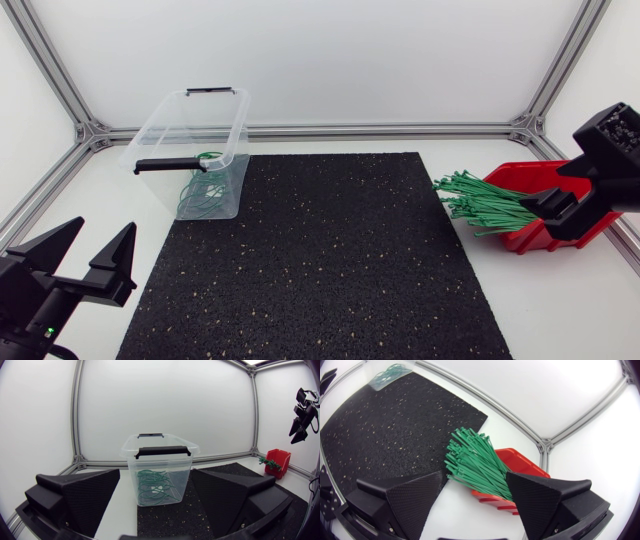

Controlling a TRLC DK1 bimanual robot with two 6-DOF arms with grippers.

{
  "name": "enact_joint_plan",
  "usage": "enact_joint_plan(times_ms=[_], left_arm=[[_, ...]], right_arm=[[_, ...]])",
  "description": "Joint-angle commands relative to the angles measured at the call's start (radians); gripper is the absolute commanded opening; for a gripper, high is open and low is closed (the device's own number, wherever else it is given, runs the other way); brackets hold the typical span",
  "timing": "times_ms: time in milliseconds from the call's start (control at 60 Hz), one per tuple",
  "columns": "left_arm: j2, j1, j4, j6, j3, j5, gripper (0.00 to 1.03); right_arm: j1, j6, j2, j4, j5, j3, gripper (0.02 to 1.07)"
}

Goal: Take a green cable tie from the red box, thread the tail through the head to close it, then place it in the transparent bin on the left.

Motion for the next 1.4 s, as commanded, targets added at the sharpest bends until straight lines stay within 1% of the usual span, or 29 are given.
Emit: enact_joint_plan(times_ms=[0,200,300,467,550,600,717,750,850,950,1183,1283,1383], left_arm=[[-0.004,0.001,-0.004,0.016,-0.043,-0.006,1.00],[-0.004,-0.002,-0.005,0.016,-0.043,-0.006,1.00],[-0.004,-0.005,-0.005,0.016,-0.043,-0.006,1.00],[-0.004,-0.007,-0.005,0.016,-0.043,-0.006,1.00],[-0.004,-0.013,-0.005,0.014,-0.043,-0.006,1.00],[-0.004,-0.016,-0.005,0.014,-0.043,-0.006,1.00],[-0.004,-0.020,-0.005,0.014,-0.043,-0.006,1.00],[-0.004,-0.020,-0.005,0.013,-0.043,-0.006,1.00],[-0.002,-0.020,-0.005,0.013,-0.043,-0.006,1.00],[-0.004,-0.022,-0.005,0.013,-0.043,-0.006,1.00],[-0.002,-0.025,-0.005,0.013,-0.043,-0.006,1.00],[-0.002,-0.027,-0.005,0.011,-0.043,-0.006,1.00],[-0.002,-0.027,-0.005,0.011,-0.043,-0.006,1.00]], right_arm=[[-0.008,-0.131,-0.006,-0.040,-0.026,-0.060,0.88],[-0.008,-0.341,-0.054,-0.015,-0.034,-0.224,0.87],[-0.025,-0.433,-0.083,0.054,-0.034,-0.315,0.87],[-0.028,-0.504,-0.084,0.192,-0.011,-0.420,0.87],[-0.034,-0.539,-0.066,0.244,-0.009,-0.442,0.86],[-0.037,-0.553,-0.054,0.261,-0.009,-0.443,0.81],[-0.038,-0.579,-0.011,0.310,0.000,-0.456,0.81],[-0.038,-0.591,0.000,0.324,0.003,-0.463,0.79],[-0.038,-0.612,0.009,0.371,0.009,-0.486,0.78],[-0.035,-0.643,0.017,0.394,0.012,-0.502,0.70],[-0.026,-0.674,0.097,0.494,0.021,-0.516,0.70],[-0.017,-0.683,0.126,0.506,0.023,-0.512,0.70],[-0.003,-0.686,0.138,0.537,0.025,-0.516,0.62]])
